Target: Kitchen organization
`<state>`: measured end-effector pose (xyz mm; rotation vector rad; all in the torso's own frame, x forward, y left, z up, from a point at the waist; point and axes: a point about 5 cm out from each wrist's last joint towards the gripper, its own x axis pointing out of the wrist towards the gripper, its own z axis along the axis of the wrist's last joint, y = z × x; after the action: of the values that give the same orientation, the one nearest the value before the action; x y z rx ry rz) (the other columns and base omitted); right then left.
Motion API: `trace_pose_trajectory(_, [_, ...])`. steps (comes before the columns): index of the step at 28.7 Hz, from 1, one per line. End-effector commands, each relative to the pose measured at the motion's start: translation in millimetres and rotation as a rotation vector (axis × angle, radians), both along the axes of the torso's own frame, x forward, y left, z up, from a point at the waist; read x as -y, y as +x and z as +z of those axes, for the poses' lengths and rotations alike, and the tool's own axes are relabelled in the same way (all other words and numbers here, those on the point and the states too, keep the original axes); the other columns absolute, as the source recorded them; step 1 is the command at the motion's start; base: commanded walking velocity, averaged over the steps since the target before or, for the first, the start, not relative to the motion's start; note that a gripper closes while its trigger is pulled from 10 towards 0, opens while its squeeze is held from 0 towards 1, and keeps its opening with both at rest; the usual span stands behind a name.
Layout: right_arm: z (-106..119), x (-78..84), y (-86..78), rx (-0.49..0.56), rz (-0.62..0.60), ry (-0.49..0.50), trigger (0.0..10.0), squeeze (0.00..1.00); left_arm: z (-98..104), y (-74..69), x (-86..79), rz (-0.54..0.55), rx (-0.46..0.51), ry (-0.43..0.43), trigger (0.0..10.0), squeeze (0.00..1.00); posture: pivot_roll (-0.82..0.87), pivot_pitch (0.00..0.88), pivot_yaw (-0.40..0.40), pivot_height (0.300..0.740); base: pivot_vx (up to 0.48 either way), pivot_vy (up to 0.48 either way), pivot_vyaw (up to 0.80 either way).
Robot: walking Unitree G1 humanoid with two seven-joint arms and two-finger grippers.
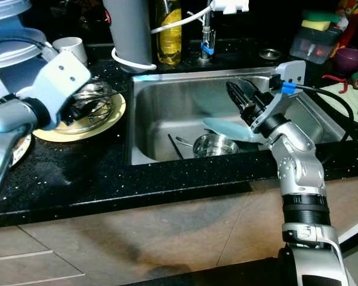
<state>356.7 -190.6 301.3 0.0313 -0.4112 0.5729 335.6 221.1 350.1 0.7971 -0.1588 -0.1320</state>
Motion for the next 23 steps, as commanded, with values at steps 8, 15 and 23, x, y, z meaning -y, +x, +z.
trace_pose_trajectory(8, [-18, -37.8, -12.2, 0.029, 0.065, -0.244, 10.0, 0.0, 2, 9.2, -19.2, 0.088, -0.001, -0.03, 10.0, 0.0, -0.04, 0.174, -0.017, 0.74, 0.0, 0.0, 0.0])
trace_pose_trajectory(15, [-33, -57.1, -15.5, 0.036, 0.012, -0.288, 10.0, 0.0, -1, 21.6, -15.6, 0.025, -0.01, -0.083, 10.0, 0.0, -0.03, 0.175, -0.022, 0.74, 0.0, 0.0, 0.0])
trace_pose_trajectory(23, [-35, -60.7, -17.0, 0.023, 0.017, -0.272, 10.0, 0.0, 0, 32.5, -19.3, 0.021, -0.097, -0.221, 10.0, 1.0, -0.03, 0.18, -0.023, 0.74, 0.0, 0.0, 0.0])
